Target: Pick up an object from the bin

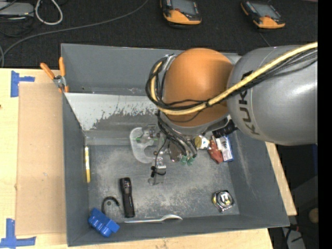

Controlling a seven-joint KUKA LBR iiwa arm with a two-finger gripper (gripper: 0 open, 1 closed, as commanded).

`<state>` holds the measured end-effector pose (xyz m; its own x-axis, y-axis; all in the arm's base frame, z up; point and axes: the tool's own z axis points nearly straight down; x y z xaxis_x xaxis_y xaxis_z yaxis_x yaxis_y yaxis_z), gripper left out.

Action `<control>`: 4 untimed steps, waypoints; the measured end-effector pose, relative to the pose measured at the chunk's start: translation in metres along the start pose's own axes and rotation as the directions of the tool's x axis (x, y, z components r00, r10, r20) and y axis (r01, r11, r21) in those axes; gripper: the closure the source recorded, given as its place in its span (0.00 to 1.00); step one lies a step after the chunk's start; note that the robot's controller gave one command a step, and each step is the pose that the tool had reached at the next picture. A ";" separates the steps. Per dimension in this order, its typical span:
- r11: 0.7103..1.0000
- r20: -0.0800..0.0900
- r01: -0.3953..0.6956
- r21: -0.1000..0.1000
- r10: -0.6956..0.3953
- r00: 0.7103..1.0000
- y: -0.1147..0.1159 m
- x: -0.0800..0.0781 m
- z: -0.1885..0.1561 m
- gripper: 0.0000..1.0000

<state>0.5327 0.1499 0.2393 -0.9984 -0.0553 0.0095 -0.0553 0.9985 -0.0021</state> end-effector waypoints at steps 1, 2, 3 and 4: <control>0.994 0.011 0.109 -0.002 -0.109 0.994 -0.013 0.002 0.006 0.00; 0.991 -0.013 0.136 0.001 -0.136 0.991 -0.013 -0.009 0.014 0.00; 0.953 0.002 0.304 -0.001 -0.304 0.953 0.002 -0.010 -0.018 0.00; 0.866 0.004 0.500 -0.001 -0.500 0.866 0.017 0.022 0.014 0.00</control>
Offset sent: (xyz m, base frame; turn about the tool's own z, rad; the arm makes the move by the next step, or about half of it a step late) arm 0.0609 0.0228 0.0499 -0.1596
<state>0.5100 0.1652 0.2254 -0.8371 -0.5470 0.0050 -0.5469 0.8372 0.0036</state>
